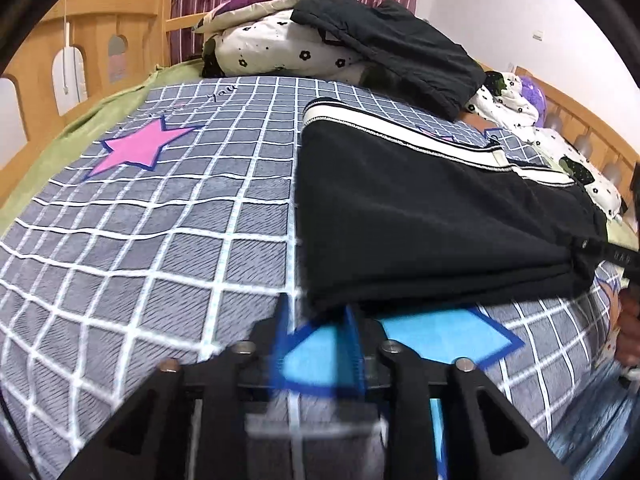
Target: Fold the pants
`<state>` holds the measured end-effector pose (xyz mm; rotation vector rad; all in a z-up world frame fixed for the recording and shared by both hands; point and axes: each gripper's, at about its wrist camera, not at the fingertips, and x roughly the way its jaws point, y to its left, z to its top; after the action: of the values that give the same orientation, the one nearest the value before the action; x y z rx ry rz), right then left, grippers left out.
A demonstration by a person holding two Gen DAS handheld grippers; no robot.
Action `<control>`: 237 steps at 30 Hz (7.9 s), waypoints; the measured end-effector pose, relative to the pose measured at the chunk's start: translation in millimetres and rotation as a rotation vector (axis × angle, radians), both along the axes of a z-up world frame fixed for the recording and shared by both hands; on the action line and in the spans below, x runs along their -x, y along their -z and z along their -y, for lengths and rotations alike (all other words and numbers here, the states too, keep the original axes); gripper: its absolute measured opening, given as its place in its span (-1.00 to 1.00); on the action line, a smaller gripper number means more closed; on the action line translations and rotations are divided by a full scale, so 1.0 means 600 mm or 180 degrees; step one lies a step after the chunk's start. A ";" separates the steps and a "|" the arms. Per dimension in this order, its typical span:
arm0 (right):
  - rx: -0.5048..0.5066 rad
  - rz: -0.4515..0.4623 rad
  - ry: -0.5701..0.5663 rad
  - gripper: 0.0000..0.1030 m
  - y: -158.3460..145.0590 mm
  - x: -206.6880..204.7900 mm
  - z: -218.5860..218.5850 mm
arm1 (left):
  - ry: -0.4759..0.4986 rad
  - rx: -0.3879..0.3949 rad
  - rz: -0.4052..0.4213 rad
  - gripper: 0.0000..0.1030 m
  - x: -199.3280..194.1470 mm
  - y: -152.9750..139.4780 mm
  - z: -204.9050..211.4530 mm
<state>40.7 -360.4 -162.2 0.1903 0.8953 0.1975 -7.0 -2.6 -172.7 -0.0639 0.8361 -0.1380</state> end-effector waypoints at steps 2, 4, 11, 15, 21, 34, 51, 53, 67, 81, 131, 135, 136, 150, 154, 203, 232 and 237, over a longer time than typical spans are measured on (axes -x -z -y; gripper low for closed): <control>-0.0014 0.0175 0.0038 -0.67 -0.020 0.016 0.012 | -0.0010 -0.0001 0.0072 -0.19 0.020 -0.014 -0.008; -0.0046 0.0338 0.0101 -0.60 -0.035 0.027 0.020 | -0.0026 0.0031 0.0185 -0.01 0.036 -0.032 -0.015; 0.0385 0.0099 -0.0097 -0.52 -0.002 0.006 -0.025 | -0.0016 -0.0025 0.0133 0.16 -0.040 -0.065 0.021; 0.0378 -0.0024 -0.0164 -0.46 -0.006 0.018 -0.018 | 0.0000 0.0145 -0.0442 0.18 -0.084 0.007 0.044; 0.0334 0.0404 0.0281 0.29 -0.112 0.062 0.094 | 0.0077 0.0071 -0.0285 0.23 -0.072 -0.004 0.038; 0.0147 0.0086 0.1336 0.42 -0.034 -0.017 0.413 | 0.0110 0.0332 -0.0547 0.23 -0.213 -0.012 0.020; 0.0311 0.0350 0.1417 -0.48 -0.011 -0.086 0.408 | 0.0074 0.0412 -0.0448 -0.80 -0.291 -0.012 0.046; 0.0497 0.0536 0.1381 -0.57 -0.046 -0.085 0.374 | -0.0024 0.0347 -0.0339 -0.81 -0.287 -0.030 0.055; 0.0853 0.1451 0.0805 -0.72 -0.290 -0.118 0.149 | -0.0144 0.0628 0.0240 -0.82 -0.274 -0.201 -0.036; 0.1460 0.0030 0.0112 -0.55 -0.030 -0.204 0.064 | -0.0766 -0.0039 -0.0373 -0.44 -0.303 -0.006 -0.240; 0.0616 0.0395 0.0083 0.14 -0.086 -0.137 -0.012 | -0.0275 0.0166 -0.0184 0.16 -0.120 0.003 -0.149; 0.0675 0.0514 0.0017 0.14 -0.103 -0.085 -0.041 | -0.0482 0.0533 -0.0126 0.16 -0.040 -0.005 -0.198; 0.0686 0.0557 0.0051 0.14 -0.106 -0.075 -0.047 | -0.0532 0.0654 -0.0133 0.16 -0.029 -0.005 -0.212; 0.0575 0.0363 -0.0207 0.09 -0.076 -0.047 -0.090 | -0.1067 0.1683 -0.0233 0.16 -0.045 0.048 -0.322; 0.0627 0.0299 -0.0143 0.09 -0.066 -0.059 -0.083 | -0.1119 0.1520 -0.0262 0.13 -0.066 0.048 -0.308; -0.0271 -0.0384 -0.0306 -0.27 0.024 -0.077 -0.304 | -0.0666 0.0279 -0.0016 0.18 -0.032 0.008 -0.269; 0.0461 0.0017 -0.0685 -0.15 0.023 -0.060 -0.322 | -0.0639 0.0572 -0.0311 0.17 -0.069 0.028 -0.293; 0.0452 0.0085 -0.0584 -0.15 0.014 -0.052 -0.319 | -0.0432 0.1002 -0.0313 0.15 -0.070 0.027 -0.295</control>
<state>72.1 -168.9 -170.7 -0.0268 0.8967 0.3050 35.1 174.5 -189.1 -0.4253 0.8995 -0.1385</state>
